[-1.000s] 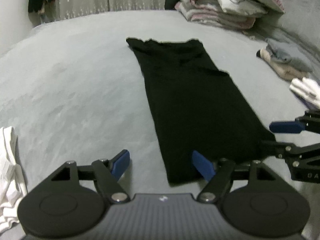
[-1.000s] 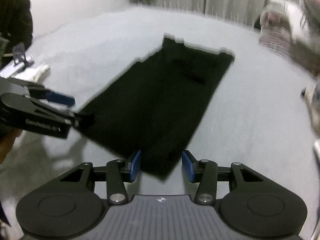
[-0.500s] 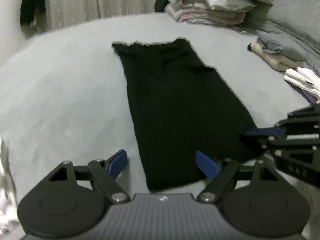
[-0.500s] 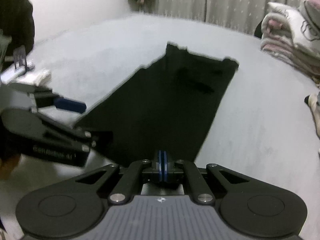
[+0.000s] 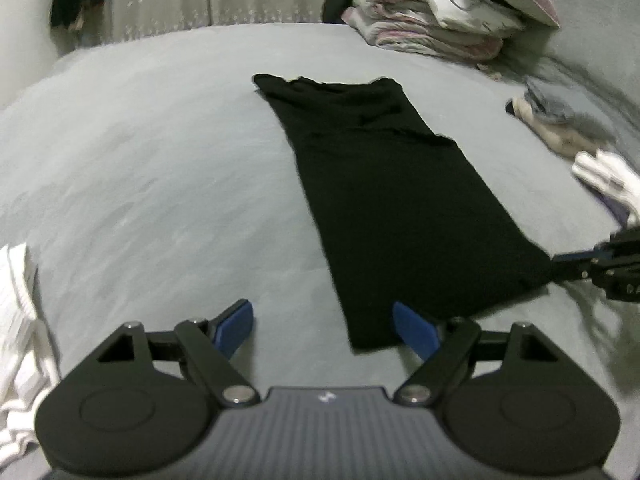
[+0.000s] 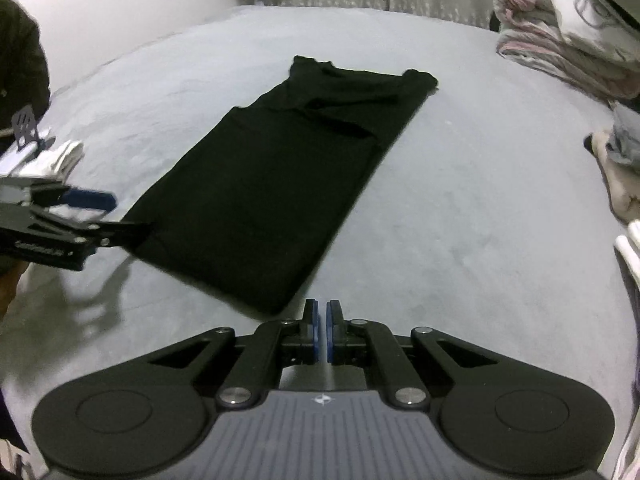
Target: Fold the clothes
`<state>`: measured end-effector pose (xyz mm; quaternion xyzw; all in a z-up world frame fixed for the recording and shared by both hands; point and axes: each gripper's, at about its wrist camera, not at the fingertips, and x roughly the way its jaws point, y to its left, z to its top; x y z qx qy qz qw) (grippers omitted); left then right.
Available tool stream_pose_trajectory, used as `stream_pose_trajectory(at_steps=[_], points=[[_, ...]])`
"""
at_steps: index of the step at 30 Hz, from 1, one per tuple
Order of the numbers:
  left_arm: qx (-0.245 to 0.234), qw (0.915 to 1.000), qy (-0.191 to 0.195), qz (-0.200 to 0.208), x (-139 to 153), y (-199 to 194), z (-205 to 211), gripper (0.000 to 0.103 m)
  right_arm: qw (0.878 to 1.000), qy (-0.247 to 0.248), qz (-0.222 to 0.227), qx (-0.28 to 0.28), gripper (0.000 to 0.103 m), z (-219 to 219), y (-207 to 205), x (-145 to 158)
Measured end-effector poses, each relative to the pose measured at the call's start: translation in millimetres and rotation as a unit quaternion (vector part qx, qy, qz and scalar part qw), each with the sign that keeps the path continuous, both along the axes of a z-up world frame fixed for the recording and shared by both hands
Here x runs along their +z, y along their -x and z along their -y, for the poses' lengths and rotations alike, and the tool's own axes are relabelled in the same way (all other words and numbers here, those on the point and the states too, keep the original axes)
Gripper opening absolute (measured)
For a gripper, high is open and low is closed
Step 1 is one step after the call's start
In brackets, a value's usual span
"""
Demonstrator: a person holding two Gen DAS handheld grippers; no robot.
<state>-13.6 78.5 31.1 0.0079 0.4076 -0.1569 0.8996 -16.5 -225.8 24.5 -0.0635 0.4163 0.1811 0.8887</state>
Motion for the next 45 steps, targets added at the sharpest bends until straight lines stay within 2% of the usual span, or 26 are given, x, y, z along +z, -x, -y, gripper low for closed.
stream_pose_trajectory(at_steps=[2,3,7,12,16,18,22,26,29,33,34,35,36,37,45], points=[[0.008,0.9999,0.014,0.004,7.0,-0.8,-10.1,0.073,1.000,-0.004,0.008,-0.005,0.008,3.5,1.7,4.7],[0.005,0.9998,0.017,0.009,10.5,-0.4,-13.1,0.064,1.000,-0.014,0.006,-0.008,0.012,5.7,1.3,5.7],[-0.021,0.9994,0.021,0.015,16.0,3.7,-8.4,0.063,0.996,-0.083,-0.025,-0.021,0.026,15.8,-4.4,4.2],[-0.033,0.9985,0.040,-0.016,8.3,3.7,3.0,0.063,0.983,-0.168,-0.064,-0.037,0.026,28.5,-11.6,2.3],[-0.032,0.9985,0.042,-0.016,7.8,2.6,5.1,0.051,0.966,-0.235,-0.094,-0.049,0.030,38.7,-17.3,0.7],[-0.022,0.9982,0.051,-0.022,6.1,0.8,0.5,0.047,0.962,-0.248,-0.102,-0.055,0.034,41.3,-19.3,-0.5],[-0.010,0.9951,0.085,-0.049,-0.1,-4.5,-5.7,0.048,0.956,-0.263,-0.113,-0.067,0.036,45.2,-22.7,-3.1],[0.001,0.9933,0.100,-0.056,-3.1,-6.4,-3.2,0.049,0.947,-0.284,-0.131,-0.076,0.036,47.1,-26.3,-8.9],[0.010,0.9921,0.110,-0.060,-5.6,-8.8,-0.6,0.036,0.946,-0.285,-0.133,-0.081,0.036,42.9,-27.5,-13.8],[0.022,0.9900,0.122,-0.067,-9.9,-12.9,3.0,0.030,0.946,-0.285,-0.129,-0.086,0.036,37.8,-28.5,-18.5],[0.024,0.9905,0.118,-0.065,-10.5,-13.2,4.9,0.020,0.946,-0.285,-0.127,-0.087,0.033,38.1,-28.2,-19.0],[0.026,0.9911,0.114,-0.064,-11.1,-13.5,6.7,0.015,0.947,-0.283,-0.124,-0.088,0.029,38.1,-27.7,-19.6],[0.028,0.9910,0.114,-0.064,-11.2,-13.6,7.1,0.009,0.948,-0.278,-0.122,-0.090,0.015,37.3,-27.4,-20.4],[0.031,0.9904,0.118,-0.066,-11.0,-13.7,6.1,0.008,0.950,-0.274,-0.121,-0.094,0.009,36.9,-27.7,-21.6],[0.050,0.9849,0.146,-0.077,-5.7,-9.3,-4.8,0.007,0.947,-0.289,-0.089,-0.103,0.007,41.1,-20.3,-10.8]])
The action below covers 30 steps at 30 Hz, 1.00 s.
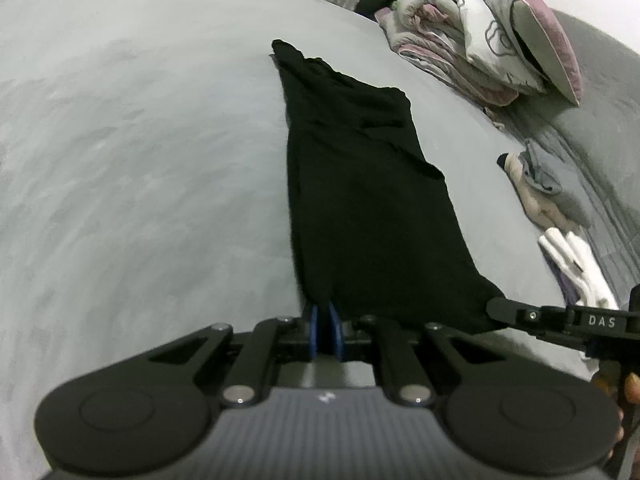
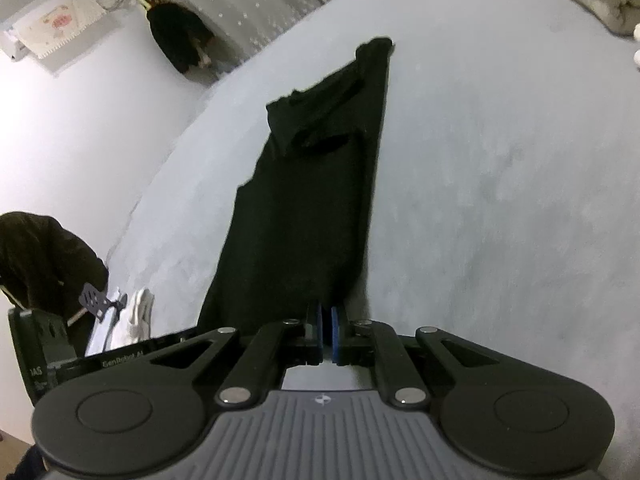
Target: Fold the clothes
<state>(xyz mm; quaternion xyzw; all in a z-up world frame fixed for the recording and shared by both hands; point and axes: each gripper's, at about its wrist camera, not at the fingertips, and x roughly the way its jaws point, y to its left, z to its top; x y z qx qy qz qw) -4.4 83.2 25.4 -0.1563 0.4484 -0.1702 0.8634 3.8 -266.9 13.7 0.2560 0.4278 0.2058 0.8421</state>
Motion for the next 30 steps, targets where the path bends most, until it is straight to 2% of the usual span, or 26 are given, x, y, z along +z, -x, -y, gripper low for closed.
stream_pose_trajectory(at_steps=[5,13,17,21,23,24,25,28,30], points=[[-0.013,0.9999,-0.006,0.003,2.8,35.8,-4.8,0.006,0.999,-0.024,0.020,-0.016,0.006,2.9,29.2,9.3],[-0.036,0.9991,-0.020,0.008,6.0,97.0,-11.6,0.006,0.998,-0.043,0.024,-0.025,0.006,2.1,112.6,-0.4],[-0.048,0.9984,-0.026,0.011,7.6,127.6,-14.9,0.008,0.999,-0.011,0.034,-0.020,0.006,-1.3,155.0,-6.2],[-0.037,0.9984,-0.036,0.021,9.9,141.7,-21.4,0.027,0.994,0.084,0.067,0.011,0.010,-16.6,164.7,-0.7],[-0.027,0.9965,-0.062,0.049,15.6,147.6,-23.8,0.034,0.991,0.100,0.086,0.002,0.026,-13.9,167.4,3.0],[-0.025,0.9949,-0.075,0.062,17.9,151.1,-24.3,0.039,0.990,0.106,0.095,-0.005,0.038,-11.4,169.2,4.5],[-0.023,0.9930,-0.088,0.076,20.2,154.7,-24.8,0.041,0.987,0.117,0.107,-0.009,0.041,-10.5,171.3,6.4],[-0.039,0.9840,-0.123,0.123,28.3,168.9,-20.9,0.041,0.971,0.180,0.156,0.009,0.041,-21.1,179.6,14.2],[-0.081,0.9696,-0.159,0.168,32.0,182.5,-6.6,0.045,0.950,0.232,0.203,0.055,0.041,-39.8,187.8,18.1]])
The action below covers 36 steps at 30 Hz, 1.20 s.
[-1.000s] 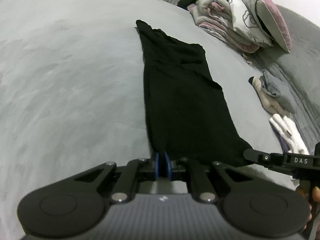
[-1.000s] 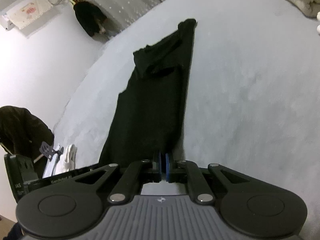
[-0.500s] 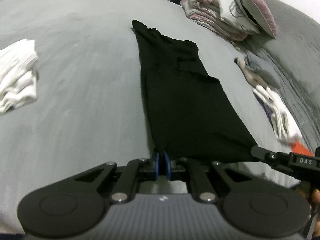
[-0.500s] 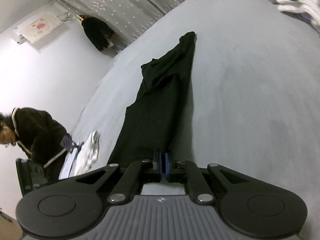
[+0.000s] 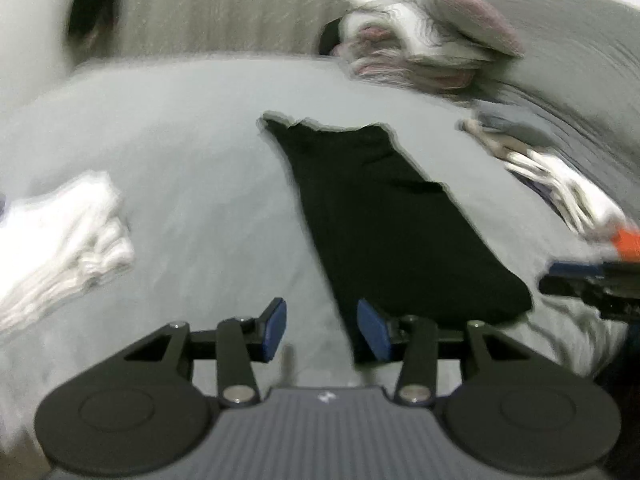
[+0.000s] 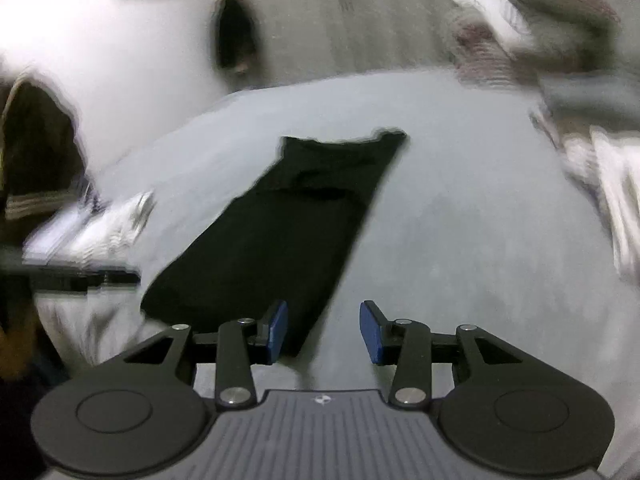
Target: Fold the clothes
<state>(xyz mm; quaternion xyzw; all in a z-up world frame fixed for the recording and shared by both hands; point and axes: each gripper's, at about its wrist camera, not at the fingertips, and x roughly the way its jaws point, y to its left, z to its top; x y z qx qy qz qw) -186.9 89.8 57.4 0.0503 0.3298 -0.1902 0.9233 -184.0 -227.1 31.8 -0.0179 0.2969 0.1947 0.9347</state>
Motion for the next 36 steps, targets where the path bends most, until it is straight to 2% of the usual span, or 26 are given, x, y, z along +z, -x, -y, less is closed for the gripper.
stream_pose_trajectory(at_steps=[1,3,6,8,10,15,20,25,26,29,30,31,32,33,36], points=[[-0.024,0.9992,-0.023,0.022,1.4,7.1,8.4,0.055,0.999,0.027,0.020,0.023,0.041,-9.4,4.9,1.2],[-0.064,0.9948,-0.060,0.051,-1.9,16.8,24.7,0.069,0.993,0.081,0.047,0.070,0.041,-25.2,13.8,-0.4],[-0.108,0.9857,-0.105,0.074,-10.1,23.5,42.5,0.069,0.987,0.118,0.029,0.104,0.041,-37.5,10.8,-11.2],[-0.117,0.9850,-0.108,0.066,-12.9,19.5,41.9,0.069,0.983,0.135,0.022,0.122,0.041,-41.6,6.5,-15.7],[-0.126,0.9840,-0.111,0.058,-15.7,15.5,41.3,0.067,0.974,0.164,0.037,0.151,0.041,-48.4,8.6,-15.4],[-0.149,0.9810,-0.119,0.037,-22.7,5.5,39.6,0.066,0.939,0.269,0.063,0.206,0.039,-54.6,9.7,-28.0],[-0.164,0.9790,-0.121,0.014,-27.4,-5.1,36.8,0.065,0.913,0.320,0.109,0.229,0.039,-47.9,12.9,-32.4],[-0.162,0.9806,-0.110,-0.012,-26.5,-17.0,31.1,0.065,0.866,0.387,0.165,0.271,0.039,-58.2,17.5,-52.6],[-0.162,0.9808,-0.107,-0.018,-26.3,-19.3,30.0,0.065,0.859,0.394,0.174,0.276,0.039,-59.6,16.1,-54.2],[-0.161,0.9813,-0.100,-0.033,-25.8,-26.5,26.5,0.065,0.858,0.391,0.185,0.278,0.037,-59.2,13.4,-54.4],[-0.160,0.9813,-0.101,-0.033,-24.8,-27.2,25.7,0.065,0.860,0.386,0.184,0.278,0.027,-58.3,12.6,-54.3],[-0.159,0.9813,-0.105,-0.025,-22.8,-25.9,24.7,0.065,0.862,0.382,0.183,0.278,0.010,-57.4,12.1,-53.9],[-0.159,0.9812,-0.108,-0.018,-20.8,-24.8,23.4,0.065,0.865,0.379,0.179,0.277,0.008,-57.0,11.5,-52.7],[-0.161,0.9809,-0.109,-0.014,-18.9,-24.1,22.3,0.065,0.871,0.370,0.174,0.273,0.007,-56.4,9.5,-49.7],[-0.169,0.9794,-0.110,0.000,-14.2,-21.7,20.1,0.065,0.898,0.326,0.153,0.252,0.005,-52.4,-0.3,-35.7]])
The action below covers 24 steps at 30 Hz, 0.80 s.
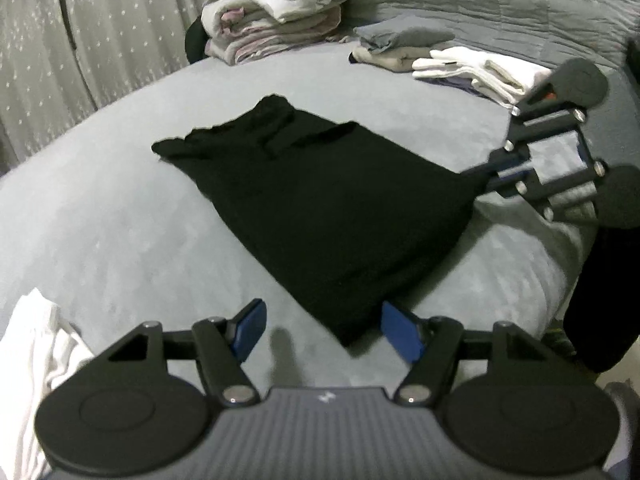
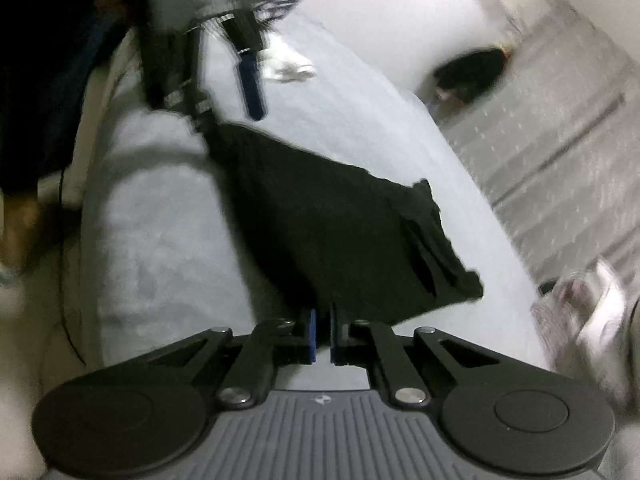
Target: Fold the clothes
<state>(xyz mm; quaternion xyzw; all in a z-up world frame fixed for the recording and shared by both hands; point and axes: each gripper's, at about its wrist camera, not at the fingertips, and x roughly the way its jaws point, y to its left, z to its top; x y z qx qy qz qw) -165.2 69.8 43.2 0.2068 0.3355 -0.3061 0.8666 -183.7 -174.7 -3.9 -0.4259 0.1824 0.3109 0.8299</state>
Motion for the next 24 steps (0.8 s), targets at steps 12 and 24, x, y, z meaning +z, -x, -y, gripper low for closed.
stream_pose_trajectory(at_steps=[12,24], points=[[-0.062,0.9954,-0.022,0.069,-0.9,10.7,26.5,0.065,0.976,-0.197,-0.063,-0.074,0.006,18.6,-46.0,53.8],[-0.053,0.9933,-0.062,0.082,-13.7,-0.8,47.7,0.008,0.965,-0.231,-0.074,-0.097,0.006,26.0,-47.0,61.7]])
